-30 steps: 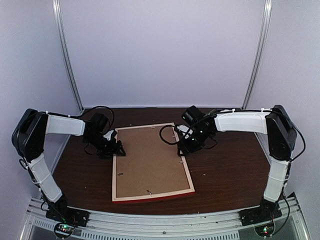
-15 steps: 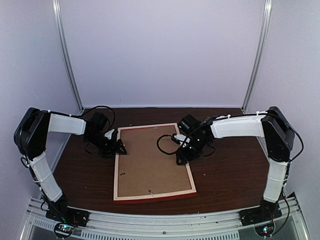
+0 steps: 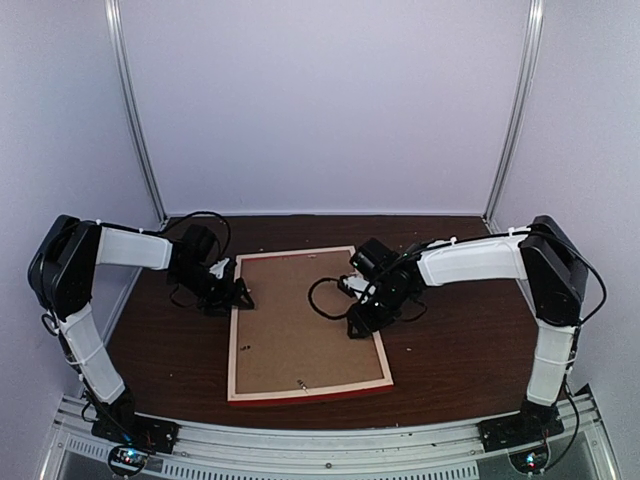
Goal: Put the photo into the frame
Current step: Press the fastener onto the backboard.
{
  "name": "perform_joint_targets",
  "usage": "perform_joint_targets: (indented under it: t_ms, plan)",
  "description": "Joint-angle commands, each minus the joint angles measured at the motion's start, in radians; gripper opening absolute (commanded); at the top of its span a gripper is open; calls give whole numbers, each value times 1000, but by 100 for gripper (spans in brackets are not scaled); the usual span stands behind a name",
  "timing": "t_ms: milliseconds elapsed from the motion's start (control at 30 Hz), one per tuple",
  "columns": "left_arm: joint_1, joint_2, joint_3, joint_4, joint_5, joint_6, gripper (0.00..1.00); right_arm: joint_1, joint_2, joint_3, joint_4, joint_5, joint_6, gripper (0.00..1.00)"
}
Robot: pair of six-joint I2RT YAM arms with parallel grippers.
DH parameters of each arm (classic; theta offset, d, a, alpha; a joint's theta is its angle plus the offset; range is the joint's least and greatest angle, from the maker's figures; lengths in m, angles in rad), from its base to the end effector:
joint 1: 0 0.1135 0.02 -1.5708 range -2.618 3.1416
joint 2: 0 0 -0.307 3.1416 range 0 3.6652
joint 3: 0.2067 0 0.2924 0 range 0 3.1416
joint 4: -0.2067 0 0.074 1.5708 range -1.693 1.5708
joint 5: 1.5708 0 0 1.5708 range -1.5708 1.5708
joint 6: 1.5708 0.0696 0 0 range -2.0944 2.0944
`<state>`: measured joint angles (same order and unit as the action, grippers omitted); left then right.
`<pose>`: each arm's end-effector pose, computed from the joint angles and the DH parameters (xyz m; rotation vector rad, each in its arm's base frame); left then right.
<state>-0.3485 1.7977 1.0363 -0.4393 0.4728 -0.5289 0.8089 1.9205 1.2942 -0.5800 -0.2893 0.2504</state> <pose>0.3527 -0.1619 0.1319 -0.1303 2.8853 -0.8587 0.2910 0.3338 0.1513 -0.8758 2.7713 0.6357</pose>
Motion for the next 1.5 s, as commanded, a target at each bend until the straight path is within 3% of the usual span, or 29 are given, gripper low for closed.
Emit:
perform_joint_targets:
  t_ms: [0, 500, 1000, 1467]
  plan:
    - [-9, 4, 1, 24, -11, 12, 73, 21, -15, -29, -24, 1, 35, 49]
    - [-9, -31, -9, 15, -44, 21, 74, -35, -67, 131, -59, 160, 14, 50]
    - [-20, -34, 3, 16, -48, 39, 74, -179, 218, 435, 32, 95, -52, 54]
    - [-112, 35, 88, -18, -41, 70, 74, -210, 275, 467, 51, 77, -108, 53]
